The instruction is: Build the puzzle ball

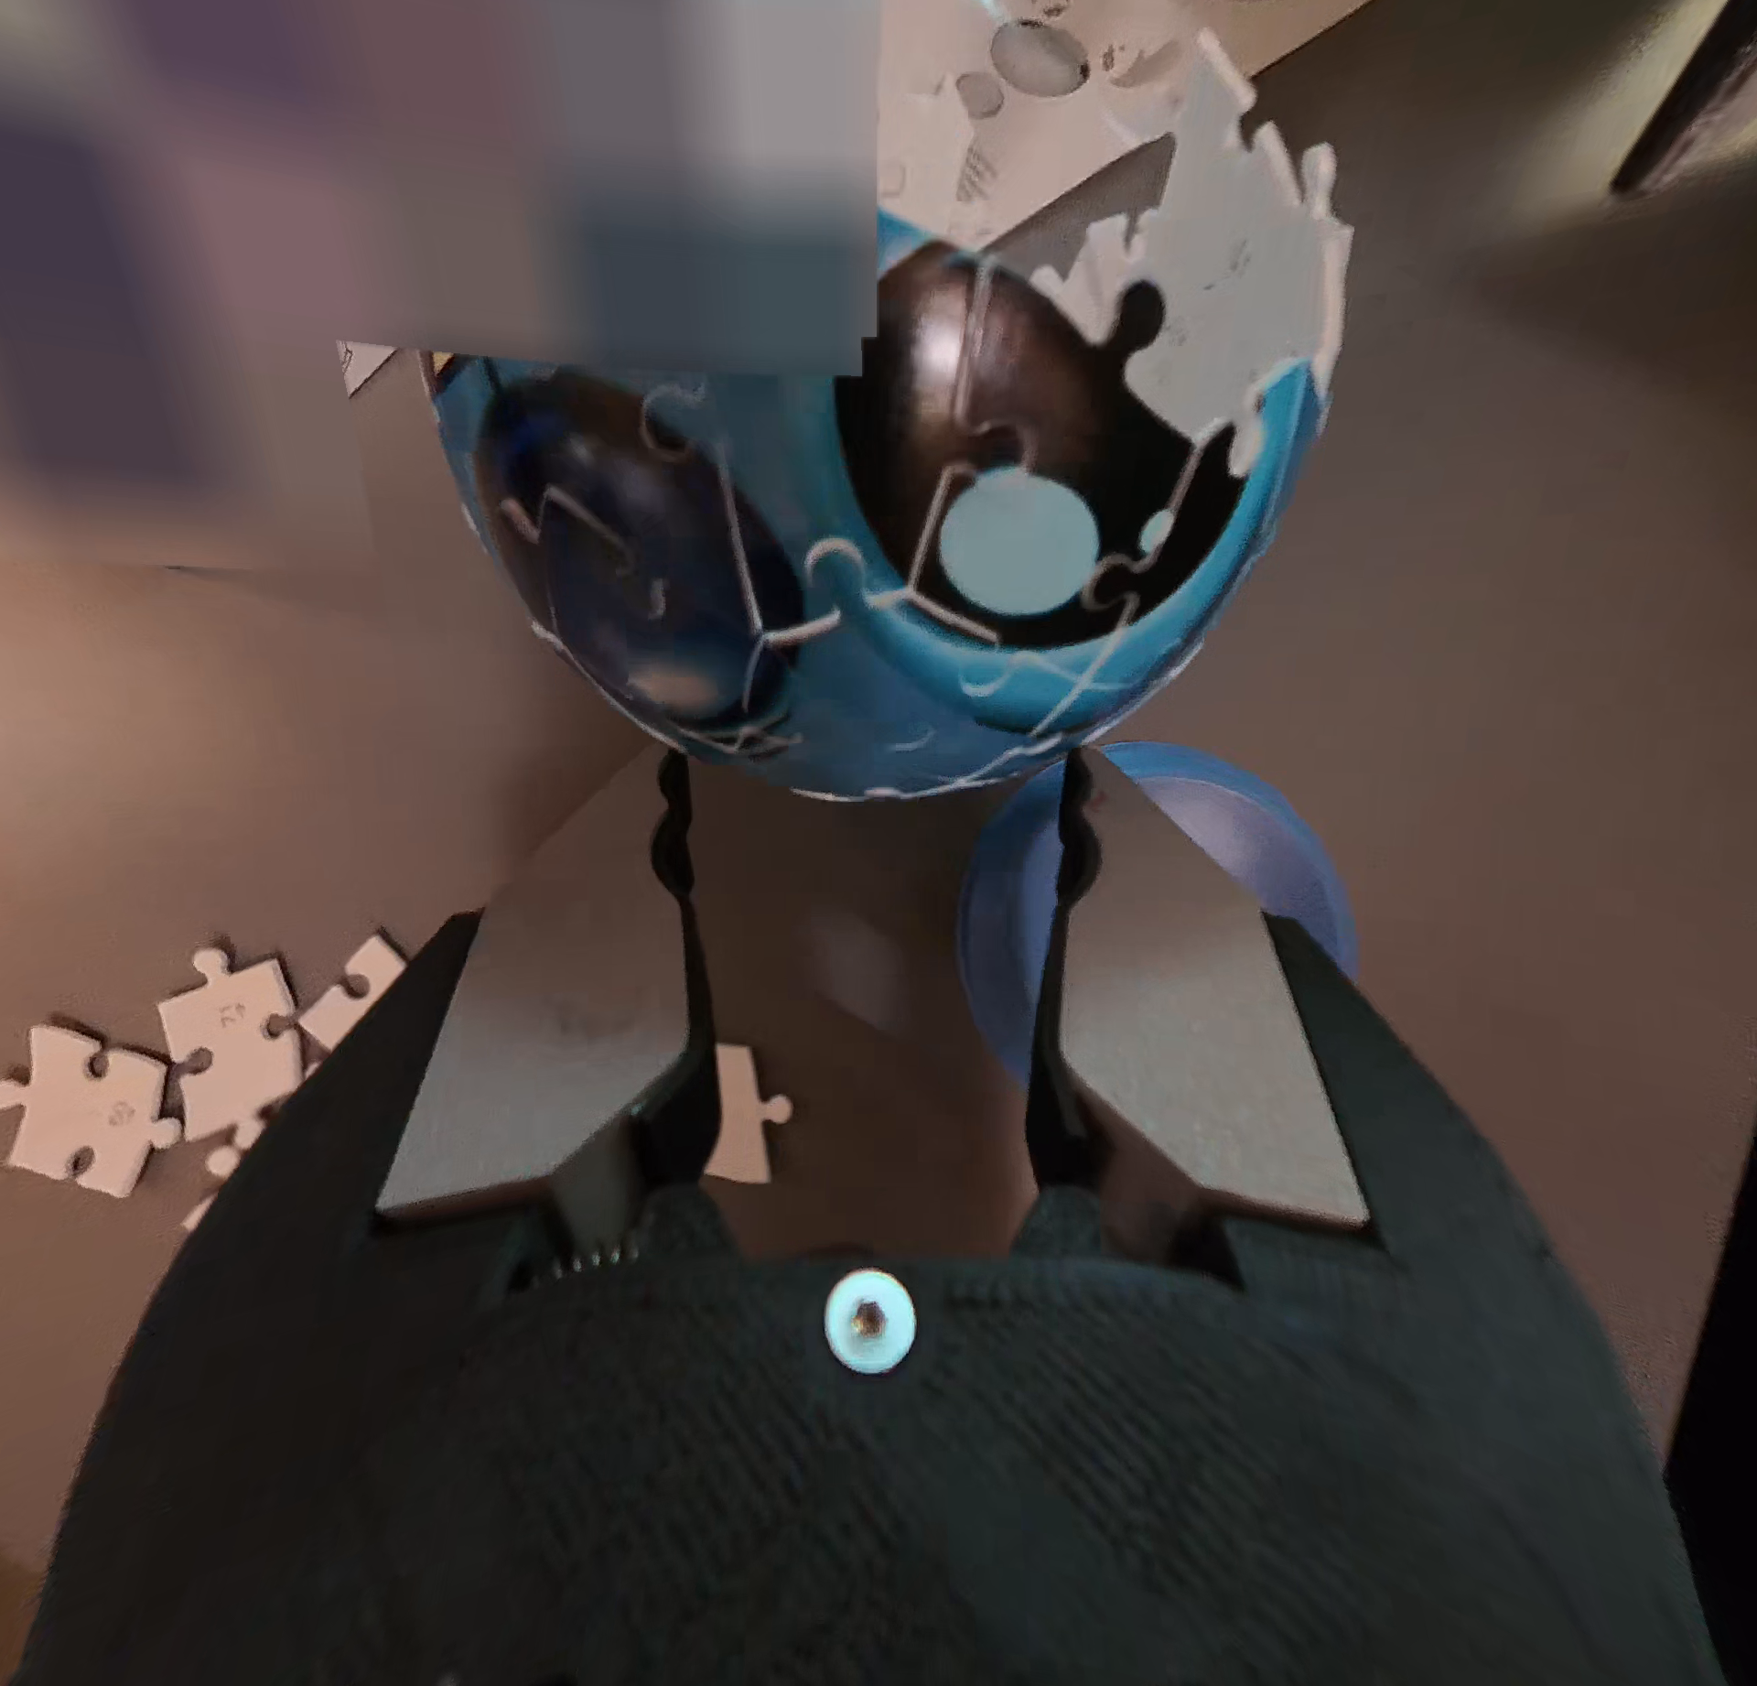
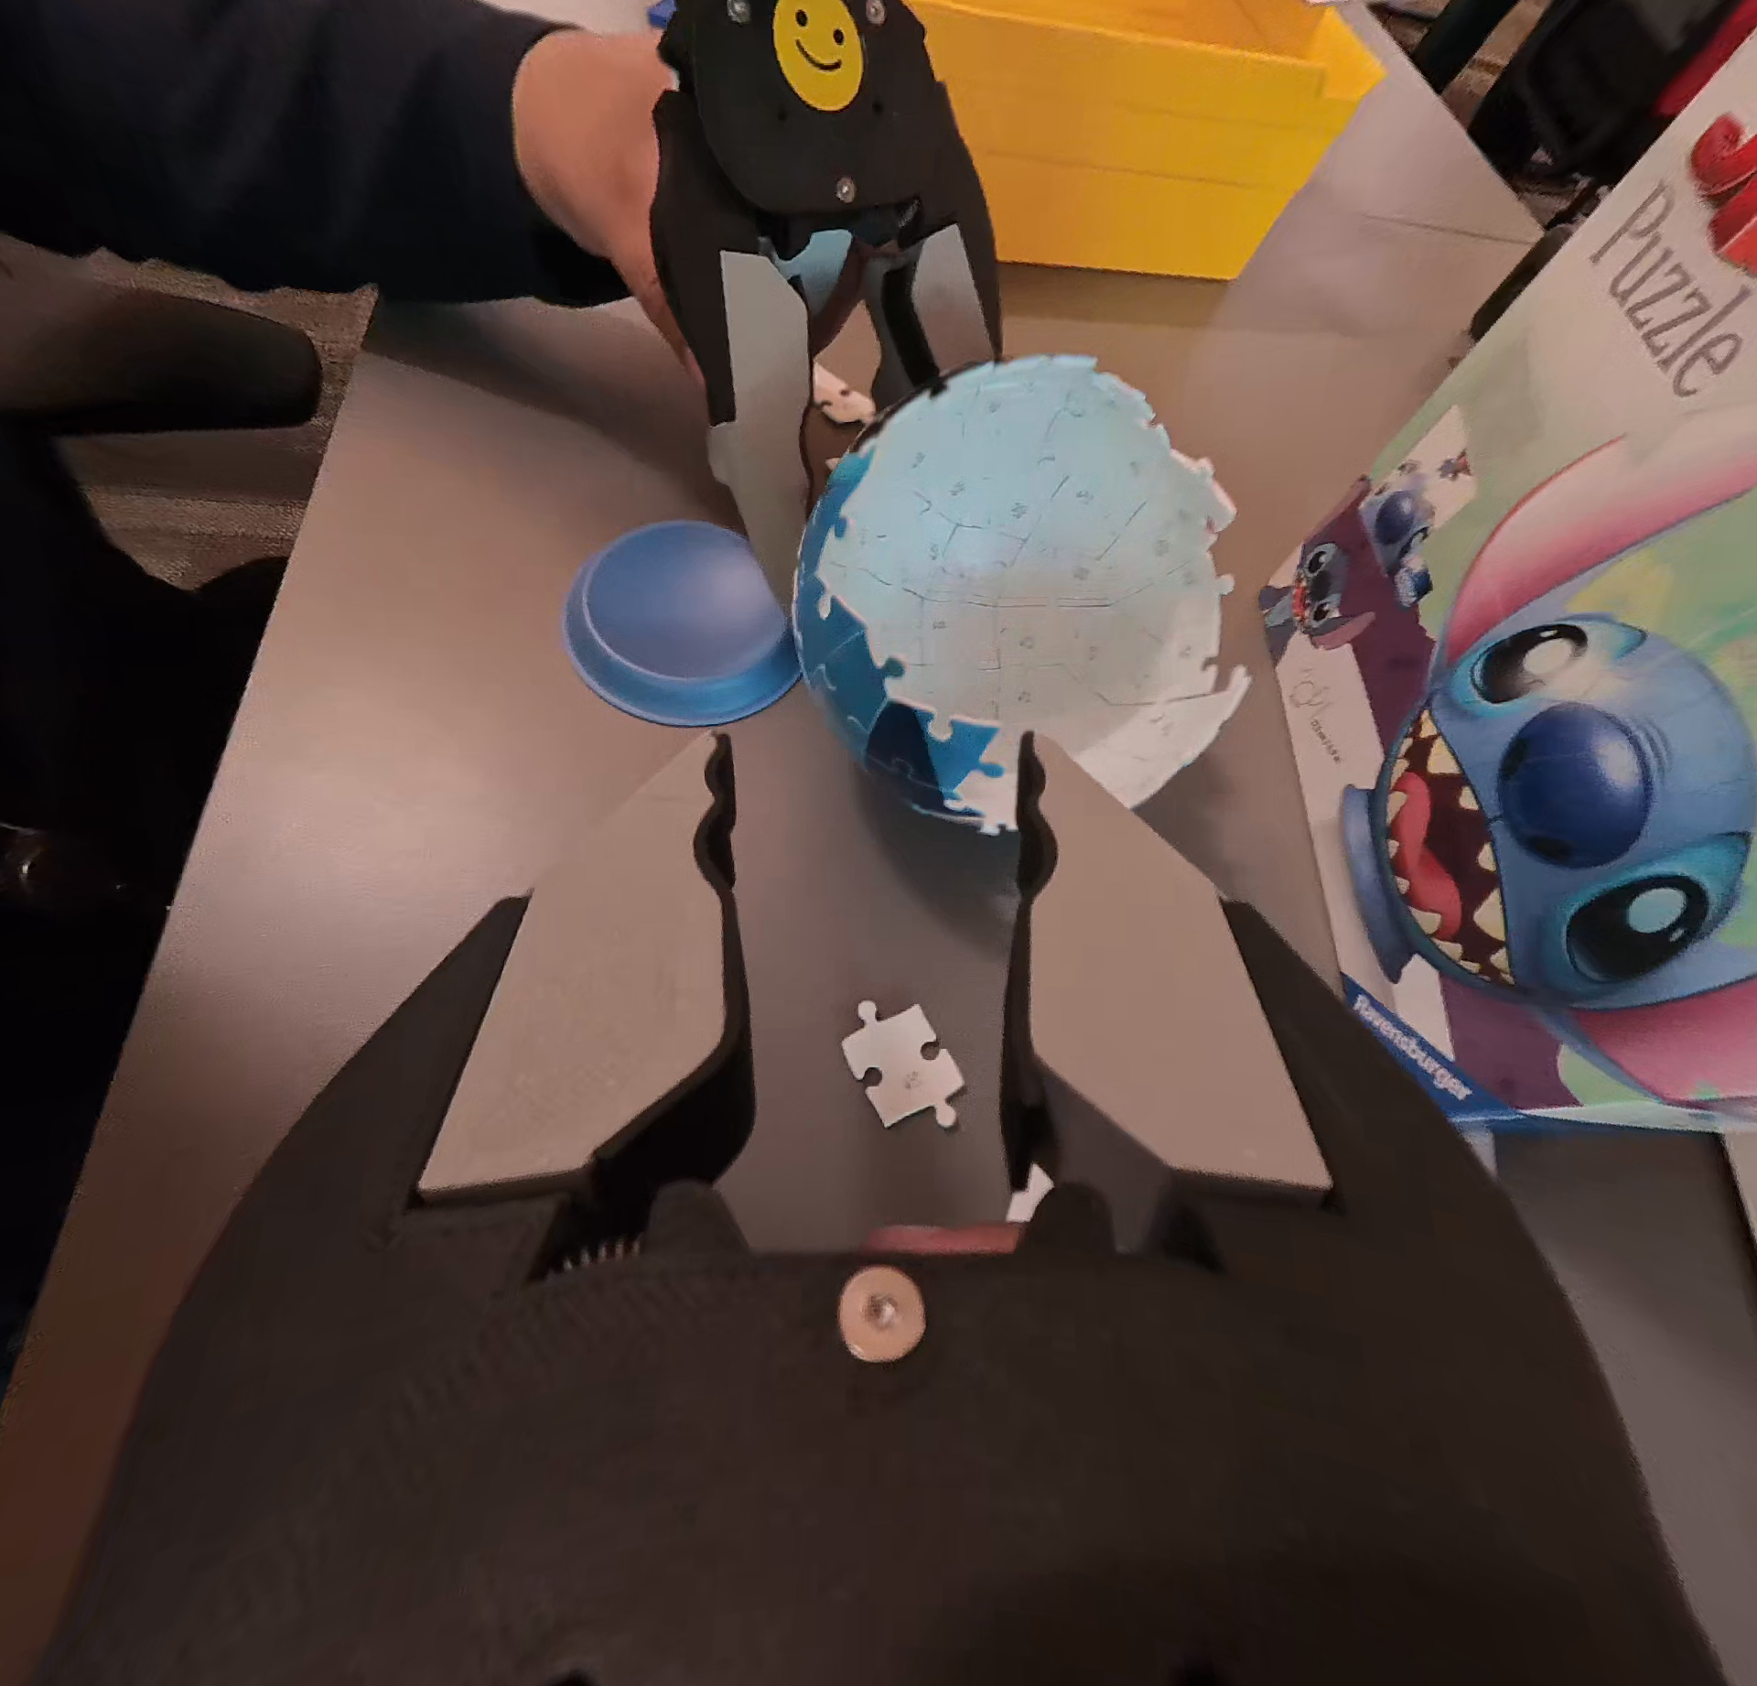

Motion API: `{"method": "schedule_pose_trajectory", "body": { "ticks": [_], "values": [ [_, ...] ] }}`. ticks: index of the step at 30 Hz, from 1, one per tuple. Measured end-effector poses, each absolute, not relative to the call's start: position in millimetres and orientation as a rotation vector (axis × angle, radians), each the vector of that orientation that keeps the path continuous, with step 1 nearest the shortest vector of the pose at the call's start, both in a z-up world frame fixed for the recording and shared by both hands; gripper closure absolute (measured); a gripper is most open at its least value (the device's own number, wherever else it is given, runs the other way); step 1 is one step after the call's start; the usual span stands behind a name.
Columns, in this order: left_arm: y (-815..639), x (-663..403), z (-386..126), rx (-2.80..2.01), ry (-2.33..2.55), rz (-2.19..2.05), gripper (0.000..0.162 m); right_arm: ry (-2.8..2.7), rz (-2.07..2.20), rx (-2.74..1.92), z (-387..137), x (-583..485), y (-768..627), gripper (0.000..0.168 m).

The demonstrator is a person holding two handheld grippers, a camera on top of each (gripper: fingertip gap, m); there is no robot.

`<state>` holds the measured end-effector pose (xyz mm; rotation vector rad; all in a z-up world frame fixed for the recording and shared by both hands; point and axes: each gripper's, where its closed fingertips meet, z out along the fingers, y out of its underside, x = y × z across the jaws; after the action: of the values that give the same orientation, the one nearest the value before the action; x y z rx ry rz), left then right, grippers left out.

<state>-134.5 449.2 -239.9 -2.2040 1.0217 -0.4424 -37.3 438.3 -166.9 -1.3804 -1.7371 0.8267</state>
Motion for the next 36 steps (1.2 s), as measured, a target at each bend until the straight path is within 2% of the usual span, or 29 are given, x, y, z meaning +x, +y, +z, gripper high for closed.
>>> {"method": "schedule_pose_trajectory", "body": {
  "ticks": [1, 9, 19, 24, 29, 32, 33, 35, 36],
  "values": [
    [451.9, -135.1, -241.5, -2.202, 1.044, -0.434, 0.085, -1.735, 0.828, -1.389, -171.5, -37.6, 439.3, 0.110],
    [465.9, -137.7, -246.8, -2.198, 1.059, -0.418, 0.085, -1.642, 0.766, -1.357, -178.8, -54.4, 453.2, 0.103],
    [467.2, -144.4, -244.6, -2.192, 1.029, -0.407, 0.086, -1.759, 0.693, -1.382, -205.8, -55.1, 435.2, 0.111],
    [453.6, -154.8, -225.9, -2.153, 0.979, -0.400, 0.088, -1.813, 0.656, -1.386, -221.4, -48.3, 417.8, 0.113],
    [422.4, -138.7, -182.3, -2.016, 1.009, -0.396, 0.094, -1.858, 0.658, -1.426, -233.6, -47.4, 408.8, 0.111],
    [386.3, -102.2, -171.3, -1.980, 1.145, -0.474, 0.091, -1.881, 0.641, -1.455, -240.5, -45.9, 407.0, 0.110],
    [378.1, -90.8, -171.0, -1.964, 1.183, -0.467, 0.085, -1.882, 0.631, -1.460, -242.1, -45.6, 407.3, 0.109],
    [362.9, -69.3, -177.3, -1.938, 1.284, -0.444, 0.096, -1.887, 0.628, -1.469, -245.0, -45.2, 406.3, 0.109],
    [360.4, -63.4, -182.4, -1.934, 1.321, -0.391, 0.096, -1.885, 0.633, -1.471, -245.7, -45.6, 405.7, 0.110]
  ]
}}
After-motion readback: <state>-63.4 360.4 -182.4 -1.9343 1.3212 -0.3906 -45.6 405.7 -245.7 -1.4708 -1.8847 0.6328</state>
